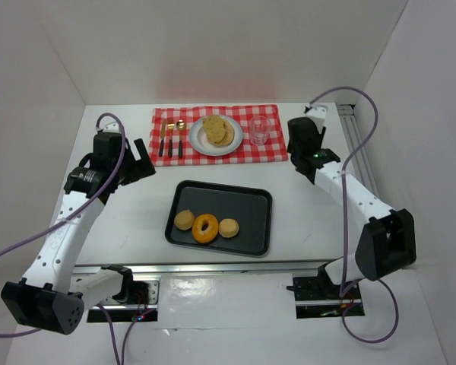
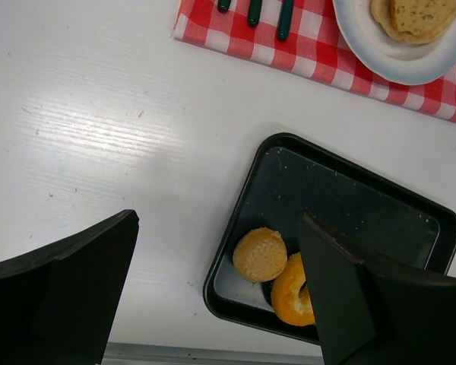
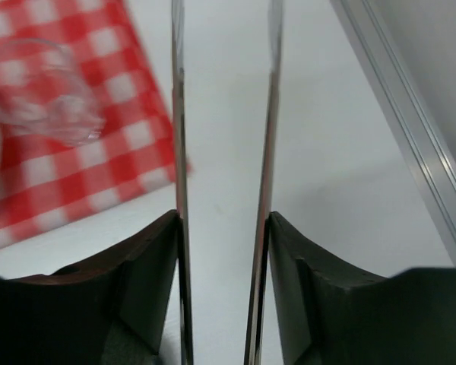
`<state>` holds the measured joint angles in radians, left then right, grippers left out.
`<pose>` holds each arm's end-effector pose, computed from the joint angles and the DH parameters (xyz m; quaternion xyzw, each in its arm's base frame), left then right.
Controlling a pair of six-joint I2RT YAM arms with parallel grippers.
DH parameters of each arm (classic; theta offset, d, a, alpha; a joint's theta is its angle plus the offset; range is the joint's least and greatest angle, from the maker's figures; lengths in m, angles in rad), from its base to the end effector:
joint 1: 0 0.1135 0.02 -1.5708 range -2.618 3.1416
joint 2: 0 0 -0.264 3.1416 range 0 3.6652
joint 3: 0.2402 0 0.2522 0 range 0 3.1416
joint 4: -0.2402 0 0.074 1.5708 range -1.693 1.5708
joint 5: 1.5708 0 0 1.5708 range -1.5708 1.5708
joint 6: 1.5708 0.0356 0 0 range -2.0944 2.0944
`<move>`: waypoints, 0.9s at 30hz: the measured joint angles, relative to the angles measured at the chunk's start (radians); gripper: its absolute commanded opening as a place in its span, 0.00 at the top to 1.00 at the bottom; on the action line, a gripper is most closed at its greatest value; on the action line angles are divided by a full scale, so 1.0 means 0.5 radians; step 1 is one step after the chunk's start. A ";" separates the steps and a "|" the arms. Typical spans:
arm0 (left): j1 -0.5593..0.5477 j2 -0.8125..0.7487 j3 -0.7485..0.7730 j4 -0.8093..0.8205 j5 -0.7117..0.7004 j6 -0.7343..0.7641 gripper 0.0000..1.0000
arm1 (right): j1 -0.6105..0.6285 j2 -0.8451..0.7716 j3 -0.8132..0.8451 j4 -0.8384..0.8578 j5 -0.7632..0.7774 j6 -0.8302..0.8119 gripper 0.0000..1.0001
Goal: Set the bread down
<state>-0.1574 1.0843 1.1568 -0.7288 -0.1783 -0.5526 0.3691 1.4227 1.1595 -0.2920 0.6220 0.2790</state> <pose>0.2212 -0.0287 0.3579 -0.2140 0.8686 -0.0779 0.4401 0.3065 0.0963 0.3146 0.1112 0.8378 -0.1061 0.5240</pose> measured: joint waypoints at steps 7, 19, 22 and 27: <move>0.014 0.072 0.017 -0.010 -0.002 0.006 0.01 | -0.338 0.262 -0.340 0.429 -0.097 0.103 0.41; 0.035 0.111 0.107 -0.022 -0.031 0.019 0.01 | -0.523 0.919 -0.163 0.801 -0.322 0.182 0.00; 0.035 0.116 0.107 -0.024 -0.027 0.019 0.01 | -0.530 0.940 -0.021 0.713 -0.294 0.217 0.00; 0.035 0.114 0.107 -0.024 -0.019 0.019 0.01 | -0.517 0.841 0.275 0.320 -0.107 0.362 0.00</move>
<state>-0.1398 1.1412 1.2102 -0.7410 -0.1879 -0.5430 0.1108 1.8431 1.2968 -0.1322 0.5686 0.4599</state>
